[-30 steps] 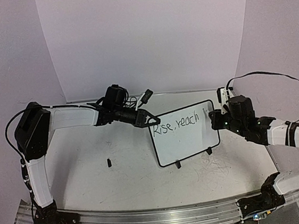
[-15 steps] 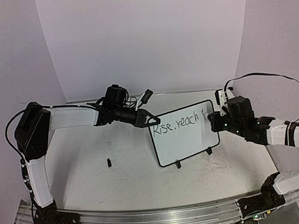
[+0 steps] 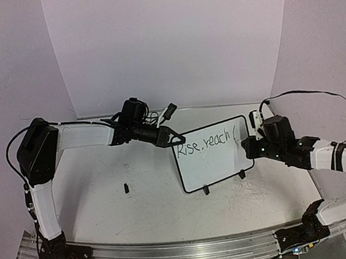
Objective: Write a sentence on the whiteboard
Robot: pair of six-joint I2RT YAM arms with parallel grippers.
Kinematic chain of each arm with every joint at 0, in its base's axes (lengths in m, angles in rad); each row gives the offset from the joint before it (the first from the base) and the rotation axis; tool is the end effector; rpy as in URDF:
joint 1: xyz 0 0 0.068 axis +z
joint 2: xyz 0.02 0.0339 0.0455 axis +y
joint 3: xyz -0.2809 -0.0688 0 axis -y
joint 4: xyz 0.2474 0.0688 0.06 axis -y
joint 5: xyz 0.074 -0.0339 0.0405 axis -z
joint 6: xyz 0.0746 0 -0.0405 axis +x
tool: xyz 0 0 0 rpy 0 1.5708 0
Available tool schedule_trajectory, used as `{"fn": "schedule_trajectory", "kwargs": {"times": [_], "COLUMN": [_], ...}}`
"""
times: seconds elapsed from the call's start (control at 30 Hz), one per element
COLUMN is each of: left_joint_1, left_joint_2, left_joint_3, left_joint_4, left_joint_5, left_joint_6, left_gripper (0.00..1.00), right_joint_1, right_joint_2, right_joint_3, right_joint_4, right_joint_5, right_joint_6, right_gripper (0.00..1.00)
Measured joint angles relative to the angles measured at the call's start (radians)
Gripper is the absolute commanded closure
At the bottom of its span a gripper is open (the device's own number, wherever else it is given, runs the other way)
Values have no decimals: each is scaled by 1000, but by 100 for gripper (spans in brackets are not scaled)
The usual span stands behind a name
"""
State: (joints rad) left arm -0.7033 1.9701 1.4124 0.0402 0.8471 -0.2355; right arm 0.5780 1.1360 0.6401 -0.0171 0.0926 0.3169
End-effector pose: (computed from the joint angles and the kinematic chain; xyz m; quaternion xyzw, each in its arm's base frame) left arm 0.3285 -0.3519 0.2312 0.3836 0.7188 -0.5242 0.2479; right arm 0.2358 0.1456 0.2305 -0.0891 0.8581 0.1821 0.4717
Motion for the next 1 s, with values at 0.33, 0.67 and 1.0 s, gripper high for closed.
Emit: {"fn": "schedule_trajectory", "kwargs": {"times": [0.33,0.67,1.0], "left_joint_1": [0,0,0], "left_joint_2": [0,0,0], "left_joint_3": [0,0,0], "left_joint_4": [1,1,1], "left_joint_5": [6,6,5], "left_joint_6": [4,5,6], "left_gripper": [100,100,100], "right_joint_1": [8,8,8], "right_joint_2": [-19,-48,8], "right_joint_3": [-2,13,24], "right_joint_4": [-45,13,45], "right_joint_5": [-17,4,16], "right_joint_6": [21,16,2], "right_gripper": [100,100,100]}}
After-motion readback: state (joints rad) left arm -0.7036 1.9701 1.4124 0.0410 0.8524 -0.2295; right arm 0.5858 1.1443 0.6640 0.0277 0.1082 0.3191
